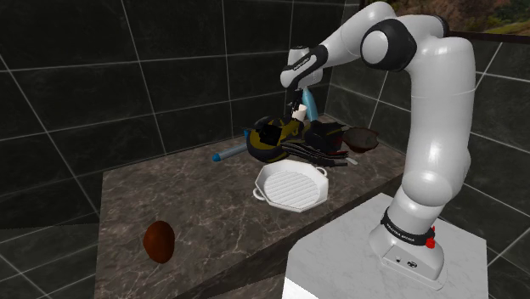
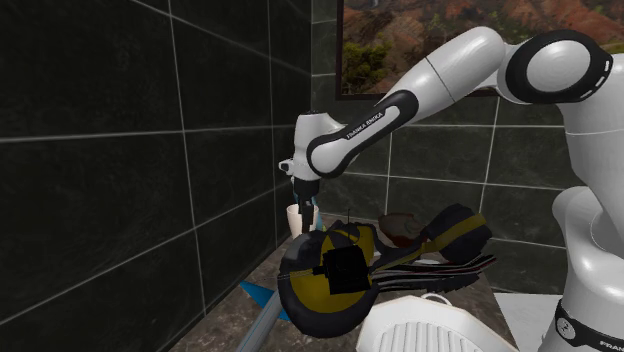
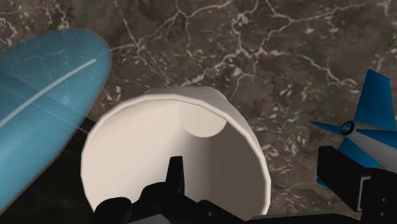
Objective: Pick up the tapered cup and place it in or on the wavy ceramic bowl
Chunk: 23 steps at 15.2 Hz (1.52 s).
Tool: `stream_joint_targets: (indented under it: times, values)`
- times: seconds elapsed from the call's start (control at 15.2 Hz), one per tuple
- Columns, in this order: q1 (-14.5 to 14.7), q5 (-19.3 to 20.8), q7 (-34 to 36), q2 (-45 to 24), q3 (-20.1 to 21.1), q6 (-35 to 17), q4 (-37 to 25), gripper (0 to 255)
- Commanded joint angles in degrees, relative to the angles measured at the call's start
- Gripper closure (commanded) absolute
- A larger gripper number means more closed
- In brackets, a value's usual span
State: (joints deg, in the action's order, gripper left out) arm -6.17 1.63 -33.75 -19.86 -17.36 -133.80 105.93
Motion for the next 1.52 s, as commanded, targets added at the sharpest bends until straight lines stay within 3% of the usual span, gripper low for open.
stream_joint_targets:
  times: [0.0, 0.26, 0.33, 0.92, 1.45]
  values:
    - [-0.03, -0.04, -0.03, -0.11, 0.01, -0.09, -0.04, 0]
    - [-0.03, -0.04, -0.03, -0.1, 0.01, -0.09, -0.03, 0]
    - [-0.03, -0.04, -0.03, -0.1, 0.01, -0.09, -0.03, 255]
    - [-0.03, -0.04, -0.03, -0.11, 0.01, -0.09, -0.04, 255]
    - [0.28, 0.64, -0.07, 2.6, -0.31, 5.21, -2.72, 255]
